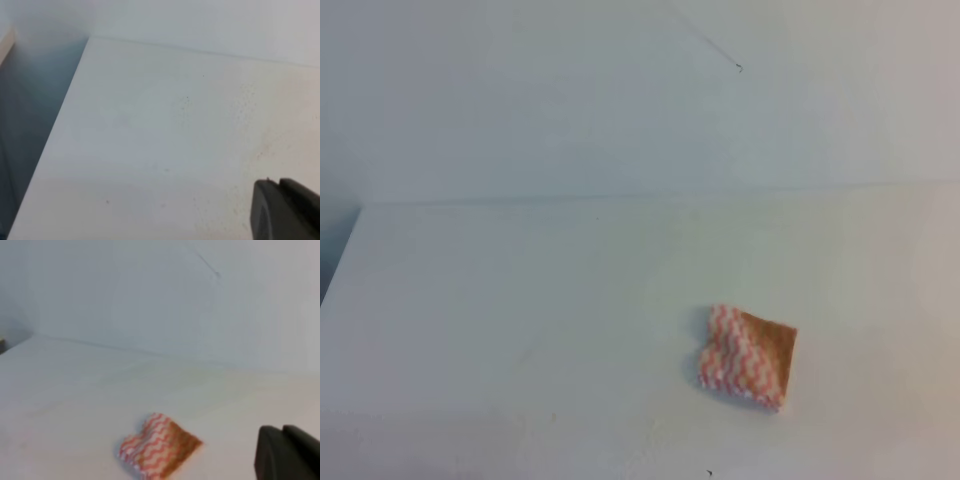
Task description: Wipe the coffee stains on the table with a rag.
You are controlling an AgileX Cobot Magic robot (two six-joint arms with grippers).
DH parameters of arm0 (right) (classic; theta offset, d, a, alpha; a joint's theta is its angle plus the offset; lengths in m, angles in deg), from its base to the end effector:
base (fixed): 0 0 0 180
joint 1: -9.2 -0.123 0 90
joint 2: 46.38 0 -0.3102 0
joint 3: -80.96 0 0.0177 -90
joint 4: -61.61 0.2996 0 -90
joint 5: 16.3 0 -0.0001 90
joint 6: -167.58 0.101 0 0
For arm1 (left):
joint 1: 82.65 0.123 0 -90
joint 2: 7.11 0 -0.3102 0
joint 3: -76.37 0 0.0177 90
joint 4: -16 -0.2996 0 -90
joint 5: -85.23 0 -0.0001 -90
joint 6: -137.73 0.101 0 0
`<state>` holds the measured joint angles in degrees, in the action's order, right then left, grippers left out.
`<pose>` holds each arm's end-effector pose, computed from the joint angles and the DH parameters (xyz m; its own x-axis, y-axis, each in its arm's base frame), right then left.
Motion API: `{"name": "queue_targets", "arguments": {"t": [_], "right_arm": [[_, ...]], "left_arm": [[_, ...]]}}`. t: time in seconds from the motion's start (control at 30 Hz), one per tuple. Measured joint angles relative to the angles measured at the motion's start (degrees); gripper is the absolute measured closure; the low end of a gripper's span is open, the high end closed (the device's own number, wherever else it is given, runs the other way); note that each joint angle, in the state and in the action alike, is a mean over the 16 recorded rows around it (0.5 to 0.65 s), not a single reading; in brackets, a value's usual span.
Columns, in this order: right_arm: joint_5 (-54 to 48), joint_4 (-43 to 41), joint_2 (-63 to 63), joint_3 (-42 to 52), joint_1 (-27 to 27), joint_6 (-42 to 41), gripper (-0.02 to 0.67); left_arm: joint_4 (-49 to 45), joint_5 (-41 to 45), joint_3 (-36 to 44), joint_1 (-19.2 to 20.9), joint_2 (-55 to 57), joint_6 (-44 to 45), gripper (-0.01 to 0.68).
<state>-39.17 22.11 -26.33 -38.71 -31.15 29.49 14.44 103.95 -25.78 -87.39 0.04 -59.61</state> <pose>0.0907 0.0443 0.2825 -0.1471 -0.0210 -0.9889 -0.4304 0.9015 0.0449 0.0870 -0.0063 0.1813 -0.2475 -0.2537 -0.9351 0.0068 0.9646 -0.2635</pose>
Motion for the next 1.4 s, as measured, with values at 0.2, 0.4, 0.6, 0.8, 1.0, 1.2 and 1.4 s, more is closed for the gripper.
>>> {"name": "queue_targets", "arguments": {"t": [0.2,0.4,0.6,0.8,1.0,1.2,1.4], "right_arm": [[0.90,1.59,-2.13,3.23,-0.02,5.27,0.650],[-1.14,2.95,-2.18,3.78,-0.02,8.59,0.651],[-2.28,2.47,-2.18,3.76,0.27,8.63,0.651],[-2.01,6.07,-2.24,3.61,4.70,0.95,0.651],[0.46,13.98,-3.39,3.75,14.78,-15.01,0.651],[4.37,22.55,-6.46,6.12,26.16,-30.83,0.651],[9.07,26.47,-10.54,11.04,33.75,-37.11,0.651]], "left_arm": [[0.00,0.00,0.00,0.00,0.00,0.00,0.674],[0.00,0.00,0.00,0.00,0.00,0.00,0.674],[0.00,0.00,0.00,0.00,0.00,0.00,0.674],[0.00,0.00,0.00,0.00,-0.10,0.00,0.674],[0.00,0.00,0.00,0.00,-0.10,0.00,0.674],[0.00,0.00,0.00,0.00,-0.10,0.00,0.674],[0.00,0.00,0.00,0.00,0.00,0.00,0.674]]}}
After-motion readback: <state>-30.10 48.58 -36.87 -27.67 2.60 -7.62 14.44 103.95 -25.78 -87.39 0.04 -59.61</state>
